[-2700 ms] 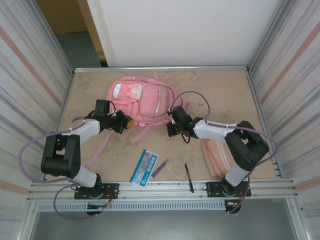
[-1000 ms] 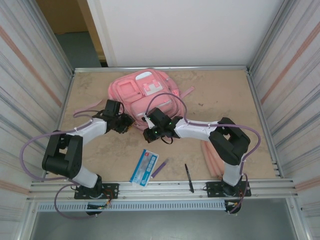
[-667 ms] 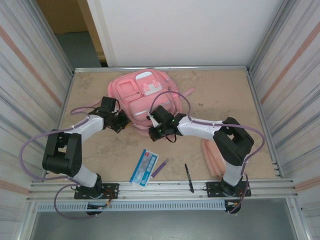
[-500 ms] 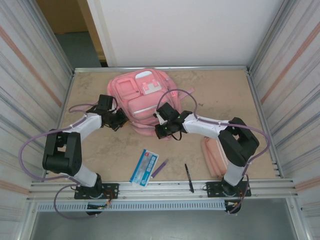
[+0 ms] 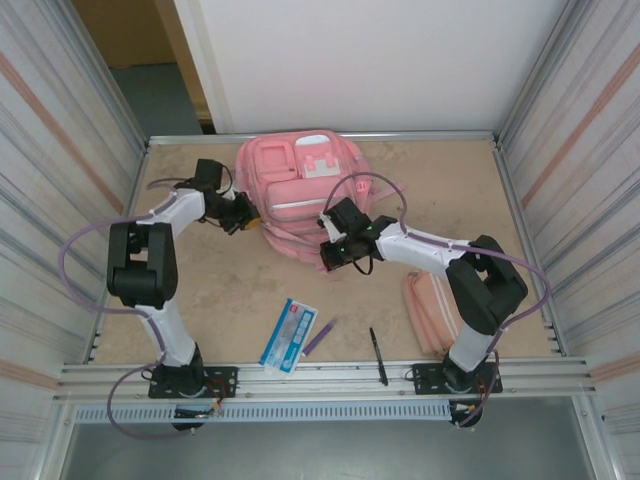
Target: Pack the student bag
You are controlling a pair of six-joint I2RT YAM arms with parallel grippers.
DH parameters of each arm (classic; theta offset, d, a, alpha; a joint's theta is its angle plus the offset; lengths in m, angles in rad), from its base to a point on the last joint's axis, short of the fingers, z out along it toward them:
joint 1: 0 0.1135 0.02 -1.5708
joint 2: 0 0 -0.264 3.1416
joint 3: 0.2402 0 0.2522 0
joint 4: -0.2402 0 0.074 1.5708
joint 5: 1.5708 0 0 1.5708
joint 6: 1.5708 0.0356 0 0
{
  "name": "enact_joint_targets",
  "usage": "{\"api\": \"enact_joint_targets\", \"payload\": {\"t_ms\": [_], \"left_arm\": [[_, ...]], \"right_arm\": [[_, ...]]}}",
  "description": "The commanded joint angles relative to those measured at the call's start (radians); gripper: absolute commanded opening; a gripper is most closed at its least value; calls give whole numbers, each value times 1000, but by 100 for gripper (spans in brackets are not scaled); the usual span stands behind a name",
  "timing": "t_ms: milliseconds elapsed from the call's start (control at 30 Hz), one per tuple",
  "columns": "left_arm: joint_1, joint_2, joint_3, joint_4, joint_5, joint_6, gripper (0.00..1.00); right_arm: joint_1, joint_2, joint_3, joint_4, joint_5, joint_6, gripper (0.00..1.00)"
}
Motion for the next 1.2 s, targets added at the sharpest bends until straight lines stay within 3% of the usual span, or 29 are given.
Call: {"api": "enact_joint_targets", "payload": {"t_ms": [0, 100, 200, 267, 533, 800, 933, 1033, 1167], "left_arm": [[50, 19, 89, 55, -19, 28, 18], [52, -18, 42, 82, -9, -16, 28], [52, -153, -110, 141, -68, -73, 43], [51, -250, -202, 129, -104, -85, 47], [29, -537, -455, 14, -166, -110, 57], [-94, -559, -556, 226, -142, -263, 59], [-129, -496, -524, 224, -141, -249, 54], [-124, -453, -540, 242, -111, -244, 44], [-110, -453, -538, 219, -128, -201, 12]], "right_arm": [[76, 29, 63, -95, -51, 0, 0], [111, 110, 165, -81, -63, 22, 0], [138, 171, 250, -68, -81, 46, 0], [153, 197, 281, -45, -98, 53, 0], [166, 239, 305, -3, -189, 77, 0], [208, 257, 310, 49, -231, 114, 0], [217, 264, 313, 46, -218, 136, 0], [217, 249, 302, 20, -191, 139, 0], [205, 220, 265, -6, -168, 139, 0]]}}
